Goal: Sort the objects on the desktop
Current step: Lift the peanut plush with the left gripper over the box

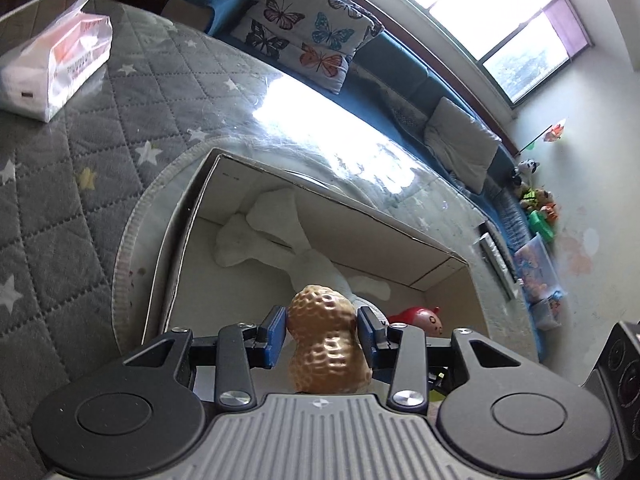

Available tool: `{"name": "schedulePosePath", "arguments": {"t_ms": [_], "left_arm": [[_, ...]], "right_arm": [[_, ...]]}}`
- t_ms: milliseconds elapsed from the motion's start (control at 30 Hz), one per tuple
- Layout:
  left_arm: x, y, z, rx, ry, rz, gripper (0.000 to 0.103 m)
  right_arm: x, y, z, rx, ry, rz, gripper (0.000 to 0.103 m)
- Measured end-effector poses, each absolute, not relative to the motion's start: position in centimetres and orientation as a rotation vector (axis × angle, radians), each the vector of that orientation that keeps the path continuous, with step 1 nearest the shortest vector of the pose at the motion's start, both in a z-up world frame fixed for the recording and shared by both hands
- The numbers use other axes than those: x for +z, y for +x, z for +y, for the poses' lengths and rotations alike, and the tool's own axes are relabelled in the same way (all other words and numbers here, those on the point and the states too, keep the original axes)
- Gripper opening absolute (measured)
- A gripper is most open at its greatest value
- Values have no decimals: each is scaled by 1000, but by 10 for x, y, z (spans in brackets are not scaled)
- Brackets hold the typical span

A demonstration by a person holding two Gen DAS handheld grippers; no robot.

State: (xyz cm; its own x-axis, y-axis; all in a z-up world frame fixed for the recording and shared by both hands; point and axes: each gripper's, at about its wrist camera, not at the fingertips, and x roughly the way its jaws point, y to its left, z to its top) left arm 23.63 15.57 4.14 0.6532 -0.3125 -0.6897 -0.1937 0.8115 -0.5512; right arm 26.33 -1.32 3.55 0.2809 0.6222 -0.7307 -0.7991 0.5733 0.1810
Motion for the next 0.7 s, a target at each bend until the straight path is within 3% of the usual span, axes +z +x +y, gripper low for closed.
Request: {"name": "schedulePosePath", "arguments": {"t_ms": [700], "left_arm": [[36, 243, 130, -20, -473, 906, 42]], "right_arm": [[21, 274, 4, 964, -339, 931, 46]]}}
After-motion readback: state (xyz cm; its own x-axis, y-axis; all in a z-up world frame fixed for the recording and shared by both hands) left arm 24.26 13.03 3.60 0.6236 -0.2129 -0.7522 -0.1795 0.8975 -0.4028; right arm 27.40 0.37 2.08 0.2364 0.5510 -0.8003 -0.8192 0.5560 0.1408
